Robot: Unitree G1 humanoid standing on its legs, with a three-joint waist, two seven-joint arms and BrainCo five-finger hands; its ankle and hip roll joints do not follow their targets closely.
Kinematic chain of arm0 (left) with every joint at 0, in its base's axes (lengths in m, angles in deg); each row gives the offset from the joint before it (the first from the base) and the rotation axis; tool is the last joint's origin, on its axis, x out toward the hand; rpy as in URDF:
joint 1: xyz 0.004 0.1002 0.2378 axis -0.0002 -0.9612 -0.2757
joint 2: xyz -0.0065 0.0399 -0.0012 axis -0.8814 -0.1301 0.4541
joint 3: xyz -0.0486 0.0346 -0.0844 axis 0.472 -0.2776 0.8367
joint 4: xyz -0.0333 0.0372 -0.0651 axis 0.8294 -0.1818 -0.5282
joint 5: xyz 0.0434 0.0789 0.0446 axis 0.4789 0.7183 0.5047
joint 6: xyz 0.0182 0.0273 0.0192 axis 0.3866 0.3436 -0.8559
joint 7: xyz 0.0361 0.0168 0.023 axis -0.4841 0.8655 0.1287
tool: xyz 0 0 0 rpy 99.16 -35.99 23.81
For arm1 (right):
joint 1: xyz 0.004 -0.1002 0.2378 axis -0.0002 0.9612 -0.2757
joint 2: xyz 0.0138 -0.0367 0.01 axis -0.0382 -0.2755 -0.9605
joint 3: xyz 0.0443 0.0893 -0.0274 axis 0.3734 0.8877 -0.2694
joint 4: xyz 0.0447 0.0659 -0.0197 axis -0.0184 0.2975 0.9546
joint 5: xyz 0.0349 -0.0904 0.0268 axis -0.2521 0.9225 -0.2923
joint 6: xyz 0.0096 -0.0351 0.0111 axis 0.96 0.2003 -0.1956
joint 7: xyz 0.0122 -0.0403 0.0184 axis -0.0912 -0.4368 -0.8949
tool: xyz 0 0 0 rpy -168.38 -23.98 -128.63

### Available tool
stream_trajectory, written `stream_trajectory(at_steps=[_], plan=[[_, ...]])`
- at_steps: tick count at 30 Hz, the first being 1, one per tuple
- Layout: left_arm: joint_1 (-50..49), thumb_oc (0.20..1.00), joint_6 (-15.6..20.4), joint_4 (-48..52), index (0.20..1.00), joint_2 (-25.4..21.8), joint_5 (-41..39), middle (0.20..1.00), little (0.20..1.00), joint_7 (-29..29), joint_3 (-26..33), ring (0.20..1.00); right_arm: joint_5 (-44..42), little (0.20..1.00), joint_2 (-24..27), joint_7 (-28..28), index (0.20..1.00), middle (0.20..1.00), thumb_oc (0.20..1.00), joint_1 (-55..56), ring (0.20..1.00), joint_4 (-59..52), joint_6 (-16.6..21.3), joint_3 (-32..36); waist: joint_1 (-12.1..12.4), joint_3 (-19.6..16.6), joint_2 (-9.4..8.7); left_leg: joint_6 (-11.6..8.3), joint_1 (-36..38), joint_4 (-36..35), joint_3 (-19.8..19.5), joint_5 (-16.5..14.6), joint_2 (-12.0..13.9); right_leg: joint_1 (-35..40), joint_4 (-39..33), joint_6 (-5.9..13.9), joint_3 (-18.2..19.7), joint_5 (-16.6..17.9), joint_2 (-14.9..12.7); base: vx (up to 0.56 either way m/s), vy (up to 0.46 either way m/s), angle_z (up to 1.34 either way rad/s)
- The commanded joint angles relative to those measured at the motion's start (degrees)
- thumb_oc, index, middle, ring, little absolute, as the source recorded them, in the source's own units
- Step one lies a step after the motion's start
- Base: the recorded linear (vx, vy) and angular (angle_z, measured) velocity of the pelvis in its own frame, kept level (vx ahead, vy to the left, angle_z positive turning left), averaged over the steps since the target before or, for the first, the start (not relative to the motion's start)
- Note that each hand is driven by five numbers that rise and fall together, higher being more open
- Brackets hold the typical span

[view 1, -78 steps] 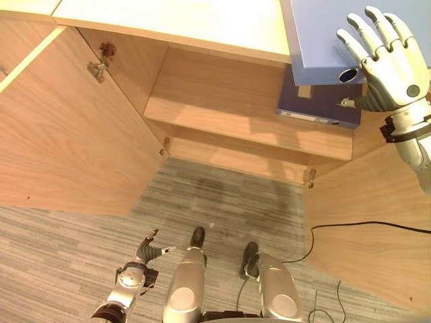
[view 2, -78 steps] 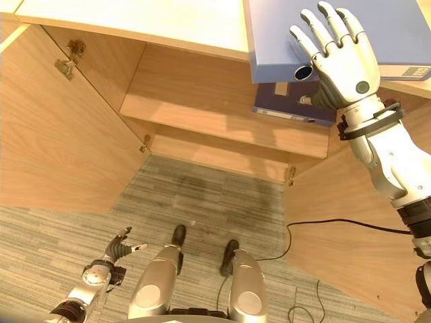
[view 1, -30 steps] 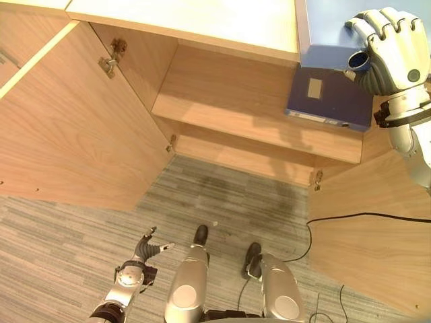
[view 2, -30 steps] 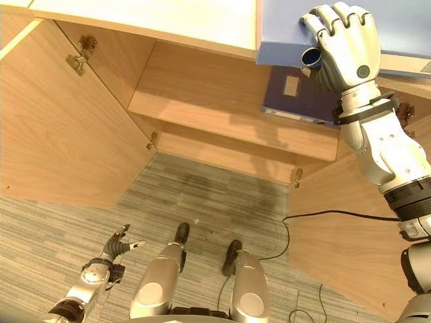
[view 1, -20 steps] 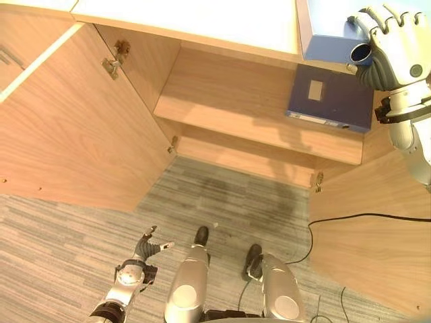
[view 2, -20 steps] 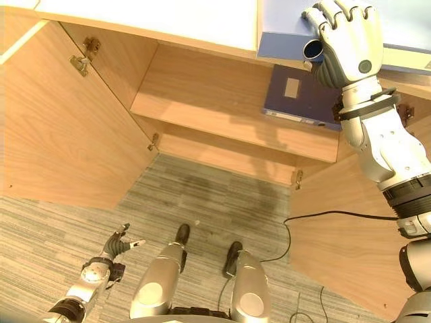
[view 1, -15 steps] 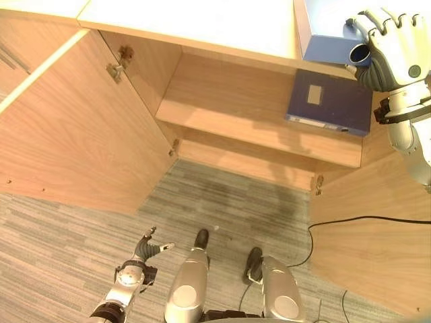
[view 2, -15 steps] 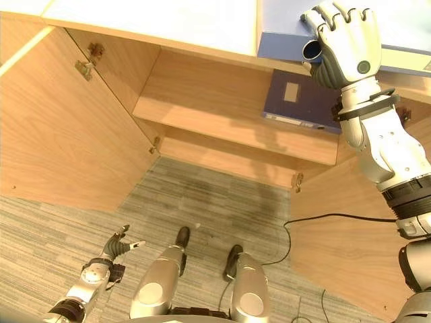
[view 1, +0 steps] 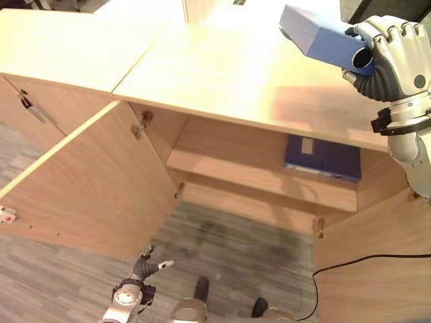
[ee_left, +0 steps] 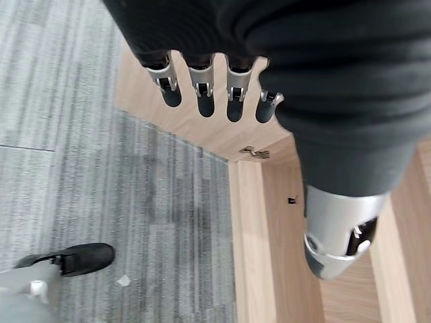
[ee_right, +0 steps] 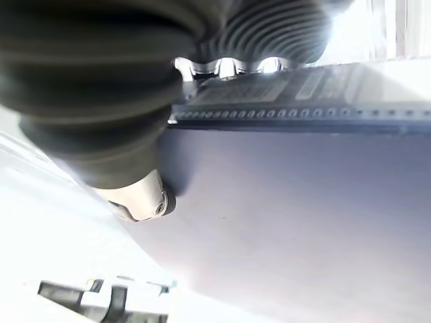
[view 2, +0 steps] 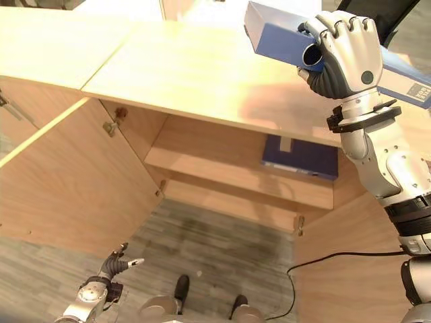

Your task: Put the empty folder in the office cabinet

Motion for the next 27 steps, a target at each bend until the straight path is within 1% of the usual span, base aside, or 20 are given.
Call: stream_trajectory(at_steps=[1,7,8,10,11,12,13,15,20,21,22,23,25,26,27], plan=[[-0.06,1.000,0.25,-3.02,1.000,-0.30,2.28,1.000,1.000,-0.16,-0.07,1.000,-3.74,0.200,0.81,-2.19,0.200,0.200,0.200,-2.40,0.200,-3.19,0.21,2.86,0.01,-4.95,-1.68,-2.38,1.94,0.09,3.79,-5.60,3.62,-2.30,-0.82,4.64,5.59,1.77,-2.54,0.00,0.023,-0.22],[0.17,1.000,-0.49,-5.24,1.000,0.48,2.46,1.000,1.000,-0.13,0.78,1.000,-6.49,0.200,0.37,-2.71,0.200,0.200,0.200,-3.09,0.200,-5.65,0.74,5.46,-0.53,-6.62,-1.87,-2.17,3.00,0.03,4.59,-6.14,3.50,-1.88,-0.94,4.78,6.68,1.79,-2.63,0.00,0.025,-0.17],[0.33,1.000,-0.71,-6.11,1.000,0.69,2.19,1.000,1.000,-0.26,1.29,1.000,-8.30,0.200,-0.09,-3.08,0.200,0.200,0.200,-3.19,0.200,-6.38,1.08,6.79,-0.73,-7.13,-1.93,-2.10,3.32,0.03,4.75,-6.38,3.47,-1.89,-0.89,4.86,7.02,1.81,-2.74,0.01,0.035,-0.19],[0.20,1.000,-1.06,-6.54,1.000,1.12,1.96,1.000,1.000,-0.22,1.76,1.000,-14.80,0.200,-3.15,-3.55,0.200,0.200,0.200,-2.34,0.200,-7.68,3.01,10.01,-0.79,-7.65,-1.92,-1.92,3.97,0.03,5.17,-6.71,3.30,-1.50,-0.88,4.87,7.36,1.81,-2.81,0.00,0.032,-0.21],[0.19,1.000,-1.41,-7.26,1.000,1.59,1.52,1.000,1.000,-0.18,2.11,1.000,-20.97,0.200,-6.40,-3.93,0.200,0.200,0.200,-1.96,0.200,-8.47,5.15,11.83,-0.80,-7.91,-1.85,-1.83,4.32,0.03,5.30,-6.85,3.21,-1.26,-0.81,4.80,7.45,1.71,-2.93,0.00,0.019,-0.18],[0.18,1.000,-1.40,-7.28,1.000,1.49,1.52,1.000,1.000,-0.18,2.12,1.000,-21.11,0.200,-6.46,-3.86,0.200,0.200,0.200,-1.77,0.200,-8.58,5.18,12.02,-0.80,-7.90,-1.94,-1.83,4.37,0.03,5.31,-6.87,3.21,-1.21,-0.81,4.81,7.46,1.69,-2.94,0.01,0.028,-0.26],[0.06,1.000,-1.62,-7.39,1.000,1.94,0.72,1.000,1.000,0.06,2.50,1.000,-27.89,0.200,-9.66,-3.38,0.200,0.200,0.200,-1.26,0.200,-8.89,7.73,13.89,-0.79,-8.09,-1.82,-1.71,4.76,0.03,5.35,-7.08,3.14,-1.03,-0.72,4.75,7.70,1.58,-3.02,0.00,0.021,-0.20],[0.23,1.000,-1.86,-7.66,1.000,2.19,0.19,1.000,1.000,0.26,2.73,1.000,-33.60,0.200,-11.99,-2.72,0.200,0.200,0.200,-1.52,0.200,-9.15,9.84,14.78,-0.77,-8.13,-1.84,-1.62,5.03,0.03,5.40,-7.16,3.07,-0.88,-0.58,4.65,7.86,1.47,-3.04,0.00,0.015,-0.07],[0.65,1.000,-2.53,-8.53,1.000,2.62,-0.60,1.000,1.000,0.66,3.32,1.000,-46.33,0.200,-14.90,-0.73,0.200,0.200,0.200,-2.10,0.200,-9.11,14.59,16.58,-0.95,-8.40,-2.06,-1.56,5.64,0.03,5.67,-7.36,2.96,-0.75,-0.14,4.54,8.13,1.30,-3.07,0.00,0.000,0.00],[0.69,1.000,-2.52,-8.57,1.000,2.59,-0.61,1.000,1.000,0.68,3.32,1.000,-46.54,0.200,-14.85,-0.59,0.200,0.200,0.200,-2.12,0.200,-9.00,14.71,16.65,-0.94,-8.37,-2.10,-1.56,5.65,0.03,5.67,-7.36,2.96,-0.75,-0.10,4.54,8.13,1.27,-3.08,0.00,0.000,0.00],[0.91,1.000,-2.79,-8.88,1.000,2.75,-0.89,1.000,1.000,0.70,3.26,1.000,-52.17,0.200,-16.54,0.12,0.200,0.200,0.200,-2.21,0.200,-9.21,16.95,16.89,-0.98,-8.38,-2.13,-1.51,5.68,0.10,5.71,-7.35,2.94,-0.93,0.37,4.50,8.22,1.23,-3.15,0.00,0.000,0.00],[1.12,1.000,-3.01,-9.19,1.000,2.85,-0.94,1.000,1.000,0.57,3.21,1.000,-55.66,0.200,-17.47,0.85,0.200,0.200,0.200,-2.11,0.200,-9.22,18.06,16.78,-1.03,-8.41,-2.21,-1.51,5.73,0.15,5.76,-7.36,2.93,-1.04,0.60,4.45,8.31,1.16,-3.17,0.00,0.000,0.00],[1.44,1.000,-3.29,-9.60,1.000,2.99,-0.95,1.000,1.000,0.28,3.25,1.000,-60.80,0.200,-18.64,2.36,0.200,0.200,0.200,-1.99,0.200,-9.52,19.63,16.63,-1.14,-8.38,-2.29,-1.46,5.78,0.23,5.81,-7.36,2.93,-1.17,0.99,4.39,8.38,1.04,-3.15,0.00,0.000,0.00],[1.44,1.000,-3.30,-9.60,1.000,2.97,-0.95,1.000,1.000,0.27,3.27,1.000,-61.06,0.200,-18.60,2.56,0.200,0.200,0.200,-1.98,0.200,-9.44,19.71,16.70,-1.16,-8.37,-2.31,-1.46,5.79,0.23,5.81,-7.36,2.93,-1.18,1.03,4.39,8.38,1.02,-3.16,0.00,0.000,0.00],[1.48,1.000,-3.56,-9.82,1.000,3.20,-1.07,1.000,1.000,0.12,3.09,1.000,-66.47,0.200,-20.29,4.15,0.200,0.200,0.200,-1.62,0.200,-9.87,21.32,16.11,-1.27,-8.37,-2.34,-1.39,5.95,0.28,5.95,-7.41,2.89,-1.20,1.25,4.32,8.59,0.95,-3.15,0.00,0.000,0.00]])
